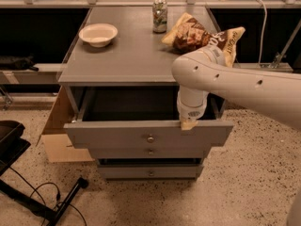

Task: Open top drawer

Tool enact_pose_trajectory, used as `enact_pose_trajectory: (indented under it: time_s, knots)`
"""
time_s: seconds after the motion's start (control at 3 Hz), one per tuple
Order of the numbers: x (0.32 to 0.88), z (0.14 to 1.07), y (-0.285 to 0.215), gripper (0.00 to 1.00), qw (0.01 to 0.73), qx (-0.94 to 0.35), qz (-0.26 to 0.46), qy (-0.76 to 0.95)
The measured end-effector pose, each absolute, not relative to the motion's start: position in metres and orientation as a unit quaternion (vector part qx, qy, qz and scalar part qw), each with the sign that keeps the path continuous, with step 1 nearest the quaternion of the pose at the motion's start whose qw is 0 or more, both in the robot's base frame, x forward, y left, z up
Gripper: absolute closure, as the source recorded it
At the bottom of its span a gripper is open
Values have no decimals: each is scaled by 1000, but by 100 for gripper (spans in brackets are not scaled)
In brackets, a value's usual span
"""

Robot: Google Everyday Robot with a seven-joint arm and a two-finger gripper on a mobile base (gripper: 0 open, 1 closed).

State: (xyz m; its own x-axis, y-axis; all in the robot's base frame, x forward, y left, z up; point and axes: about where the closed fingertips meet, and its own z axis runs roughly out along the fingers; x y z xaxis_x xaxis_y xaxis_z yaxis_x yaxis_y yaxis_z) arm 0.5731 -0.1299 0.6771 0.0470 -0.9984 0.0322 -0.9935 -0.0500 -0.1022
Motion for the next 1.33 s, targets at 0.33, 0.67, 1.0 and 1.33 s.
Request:
enact_pose_trajectory:
  time_s: [0.33, 0.67, 1.0, 1.33]
  knots:
    - [573, 677, -130, 62, 26, -723, -47, 689]
    - [573, 677, -130, 38, 26, -723, -47, 689]
    - [573, 677, -130, 15, 26, -723, -47, 689]
    - [573, 677, -130, 0, 26, -723, -47, 689]
